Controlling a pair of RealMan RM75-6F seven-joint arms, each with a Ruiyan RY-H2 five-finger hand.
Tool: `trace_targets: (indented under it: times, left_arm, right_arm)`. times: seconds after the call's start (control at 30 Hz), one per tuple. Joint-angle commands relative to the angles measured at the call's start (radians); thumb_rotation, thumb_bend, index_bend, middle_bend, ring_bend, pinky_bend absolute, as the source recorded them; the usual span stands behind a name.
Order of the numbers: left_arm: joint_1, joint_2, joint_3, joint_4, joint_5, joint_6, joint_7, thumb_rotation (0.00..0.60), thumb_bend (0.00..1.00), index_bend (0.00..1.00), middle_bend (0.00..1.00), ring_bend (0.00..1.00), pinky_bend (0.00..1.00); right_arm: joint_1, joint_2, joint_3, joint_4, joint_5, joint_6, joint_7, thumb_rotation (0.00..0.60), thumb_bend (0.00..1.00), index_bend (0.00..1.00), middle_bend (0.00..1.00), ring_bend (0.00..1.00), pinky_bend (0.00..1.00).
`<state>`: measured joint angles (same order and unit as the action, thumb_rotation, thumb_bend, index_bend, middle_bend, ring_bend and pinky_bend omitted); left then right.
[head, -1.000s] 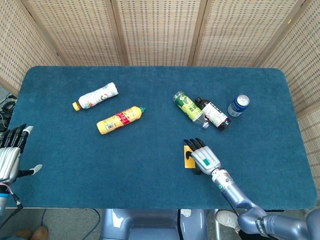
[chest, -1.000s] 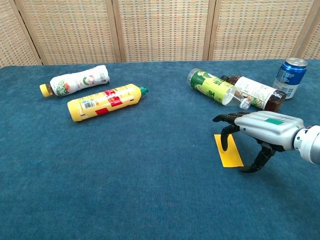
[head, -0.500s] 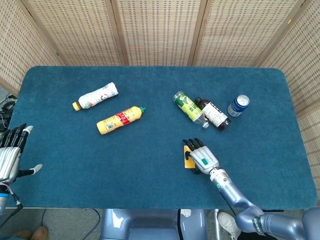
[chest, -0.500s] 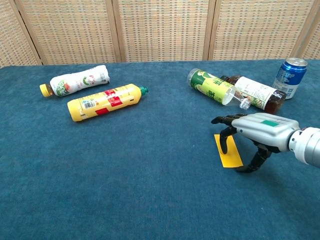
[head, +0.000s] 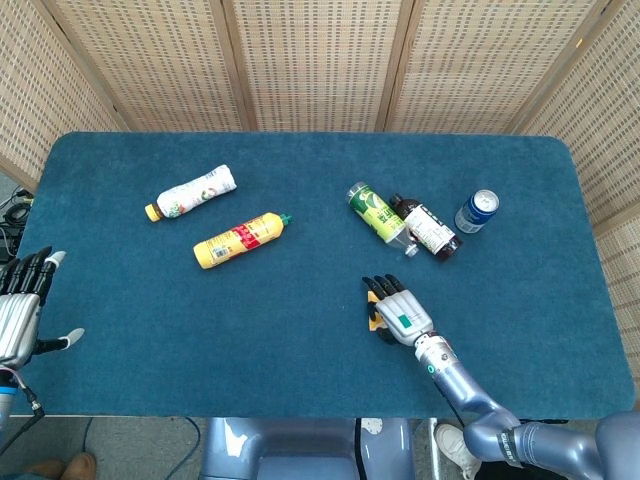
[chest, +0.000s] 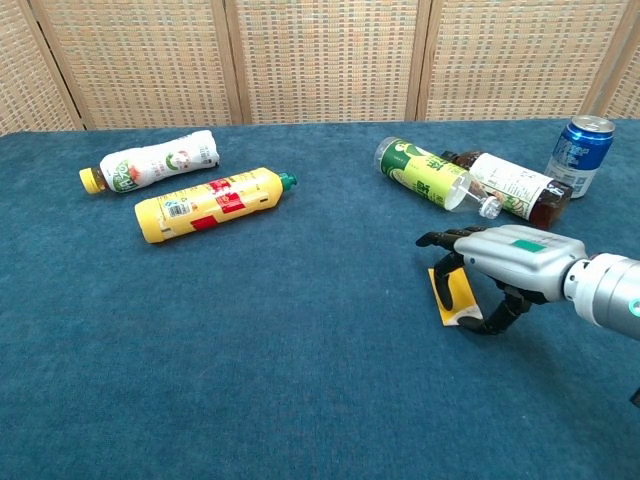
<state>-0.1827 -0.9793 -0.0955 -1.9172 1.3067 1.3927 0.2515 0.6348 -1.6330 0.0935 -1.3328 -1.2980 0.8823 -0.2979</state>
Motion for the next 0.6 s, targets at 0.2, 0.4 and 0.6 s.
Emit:
trace_targets:
  times: [0.2,0.4,0.6]
  left_arm:
    - [0.000,0.002,0.001,-0.001,0.002,-0.001,-0.004,0.600,0.00,0.00,0.00,0.00,0.00]
    - [-0.001,0.003,0.002,-0.003,0.004,-0.001,-0.006,0.600,0.00,0.00,0.00,0.00,0.00]
    - [-0.003,0.002,0.002,-0.002,0.002,-0.004,-0.005,0.600,0.00,0.00,0.00,0.00,0.00]
  right_arm:
    - [0.002,-0.002,-0.016,0.011,-0.020,0.007,0.007,0.600,0.41,0.64,0.00,0.00,0.00]
    - [0.005,-0.005,-0.024,0.028,-0.027,0.005,0.015,0.600,0.56,0.51,0.00,0.00,0.00]
    - [0.009,-0.006,-0.023,0.036,-0.037,0.009,0.033,0.600,0.64,0.68,0.00,0.00,0.00]
